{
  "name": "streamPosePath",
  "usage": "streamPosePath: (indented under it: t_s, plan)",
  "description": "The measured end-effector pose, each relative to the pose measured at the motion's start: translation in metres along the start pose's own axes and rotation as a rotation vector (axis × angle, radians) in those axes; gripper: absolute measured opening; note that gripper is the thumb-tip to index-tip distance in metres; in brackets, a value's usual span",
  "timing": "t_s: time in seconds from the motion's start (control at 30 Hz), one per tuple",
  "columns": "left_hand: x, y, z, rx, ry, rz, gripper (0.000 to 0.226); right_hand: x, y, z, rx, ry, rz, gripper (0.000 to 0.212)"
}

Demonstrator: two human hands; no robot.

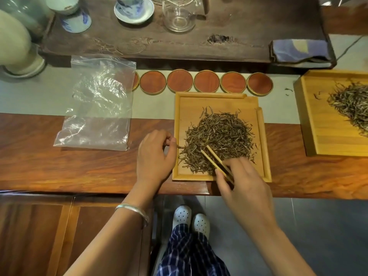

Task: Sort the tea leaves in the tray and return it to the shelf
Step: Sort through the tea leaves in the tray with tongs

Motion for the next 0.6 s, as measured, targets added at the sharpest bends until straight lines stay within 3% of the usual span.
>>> streamPosePath:
  t_s: [0.6]
  plan:
    - [0.003,0.000,-0.001,-0.025,0.011,0.021,0.013,-0.004,0.003,0.021,-0.041,-0.057,-0.111,0.011]
Point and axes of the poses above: each hand's wrist, its own z-axis towards the middle knuckle, its own y-axis out of the palm, x = y × z, the point moved 10 cm from there along z, towards the middle knuckle, and after that the axes turned 7 degrees about z, right-handed, at the moved point
